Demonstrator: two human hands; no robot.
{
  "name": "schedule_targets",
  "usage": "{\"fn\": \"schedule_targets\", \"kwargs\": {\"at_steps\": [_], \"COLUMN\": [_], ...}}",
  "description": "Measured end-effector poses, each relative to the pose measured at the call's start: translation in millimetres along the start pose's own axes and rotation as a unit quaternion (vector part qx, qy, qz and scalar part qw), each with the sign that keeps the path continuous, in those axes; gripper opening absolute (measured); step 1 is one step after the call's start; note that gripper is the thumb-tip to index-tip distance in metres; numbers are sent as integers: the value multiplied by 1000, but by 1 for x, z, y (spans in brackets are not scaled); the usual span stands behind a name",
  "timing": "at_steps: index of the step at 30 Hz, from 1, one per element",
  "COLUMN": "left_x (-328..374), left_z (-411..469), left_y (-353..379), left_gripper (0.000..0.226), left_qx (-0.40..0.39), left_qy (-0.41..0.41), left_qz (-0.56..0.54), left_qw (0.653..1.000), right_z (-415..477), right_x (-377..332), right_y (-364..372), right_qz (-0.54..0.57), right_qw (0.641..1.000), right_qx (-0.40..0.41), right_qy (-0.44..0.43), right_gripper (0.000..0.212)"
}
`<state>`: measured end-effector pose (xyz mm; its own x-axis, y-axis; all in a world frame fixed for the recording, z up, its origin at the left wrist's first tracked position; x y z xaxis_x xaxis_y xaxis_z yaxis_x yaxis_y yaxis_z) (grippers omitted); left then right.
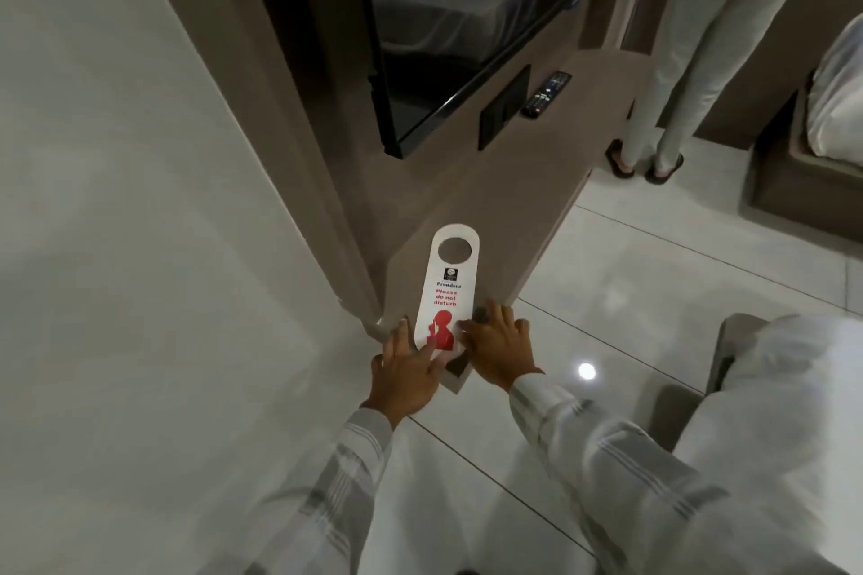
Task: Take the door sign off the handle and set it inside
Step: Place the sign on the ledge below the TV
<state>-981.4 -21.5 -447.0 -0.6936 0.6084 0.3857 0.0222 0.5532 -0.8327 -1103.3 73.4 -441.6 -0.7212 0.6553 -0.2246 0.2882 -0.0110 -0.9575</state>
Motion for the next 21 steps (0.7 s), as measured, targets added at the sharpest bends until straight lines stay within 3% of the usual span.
{"fn": "schedule_targets", "kwargs": {"at_steps": [3,7,12,18,21], "left_x": [-3,-17,-62,-161,-204], "left_z": [-1,-24,-83,-206,-292], "left_y": [6,-4,-25,-51,-66], "left_gripper": [64,68,66,63,62], "left_qx": [-3,59,133,279,346], "left_qy": [15,53,36,-36,-97], "left_qz": [50,79,74,92,100], "left_qw": [999,994,988,955,928], "right_z": [-2,-18,-46,-98,-151], "right_x": [1,-19,-65,-188,-274], "right_y": [7,4,5,16,13], "right_qz": [-51,-48,-64,11,26], "right_qw": [998,998,992,977,948], "right_qx": [-6,-9,20,26,74], "right_qy": [-23,-48,-109,-212,-308], "right_gripper": [39,54,52,57,61]}}
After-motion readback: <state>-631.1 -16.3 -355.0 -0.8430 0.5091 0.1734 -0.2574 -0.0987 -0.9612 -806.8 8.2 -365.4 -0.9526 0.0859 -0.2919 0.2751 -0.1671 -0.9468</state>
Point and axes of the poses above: each hand's wrist, its own z-axis towards the middle knuckle, its own y-axis out of the palm, x = y × z, the point moved 3 cm from there along z, towards the middle knuckle, and after that the axes turned 3 degrees about -z, right-handed, at the moved point
